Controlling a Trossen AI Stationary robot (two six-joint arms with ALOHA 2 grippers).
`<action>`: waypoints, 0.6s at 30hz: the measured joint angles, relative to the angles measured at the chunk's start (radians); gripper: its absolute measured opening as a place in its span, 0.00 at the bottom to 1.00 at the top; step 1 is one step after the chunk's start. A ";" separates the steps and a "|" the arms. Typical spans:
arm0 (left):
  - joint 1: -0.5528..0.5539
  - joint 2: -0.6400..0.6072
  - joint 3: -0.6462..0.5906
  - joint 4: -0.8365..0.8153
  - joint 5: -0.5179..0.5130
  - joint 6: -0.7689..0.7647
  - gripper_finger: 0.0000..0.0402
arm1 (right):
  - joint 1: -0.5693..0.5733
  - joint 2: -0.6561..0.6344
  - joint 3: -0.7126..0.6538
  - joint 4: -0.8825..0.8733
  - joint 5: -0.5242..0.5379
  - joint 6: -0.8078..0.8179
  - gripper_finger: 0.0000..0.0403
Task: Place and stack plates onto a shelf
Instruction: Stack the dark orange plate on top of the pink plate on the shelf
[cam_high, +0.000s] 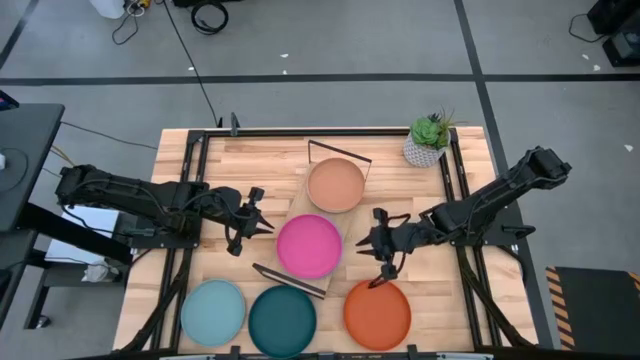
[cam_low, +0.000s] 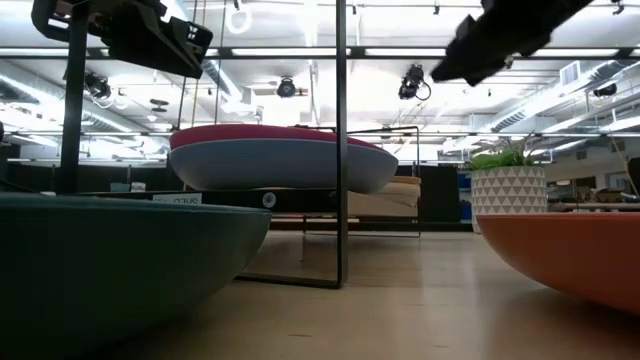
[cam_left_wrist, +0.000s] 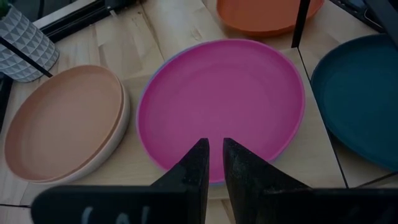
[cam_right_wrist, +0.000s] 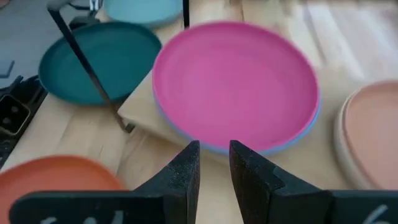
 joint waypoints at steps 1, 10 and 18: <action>0.000 0.000 0.000 0.001 0.000 0.000 0.13 | 0.007 0.002 0.000 -0.011 0.000 0.023 0.23; 0.040 0.000 0.002 0.135 -0.176 0.286 0.13 | 0.098 0.054 0.000 -0.001 0.003 0.167 0.23; 0.065 0.000 0.001 0.292 -0.242 0.419 0.13 | 0.155 0.155 0.034 -0.061 -0.005 0.295 0.23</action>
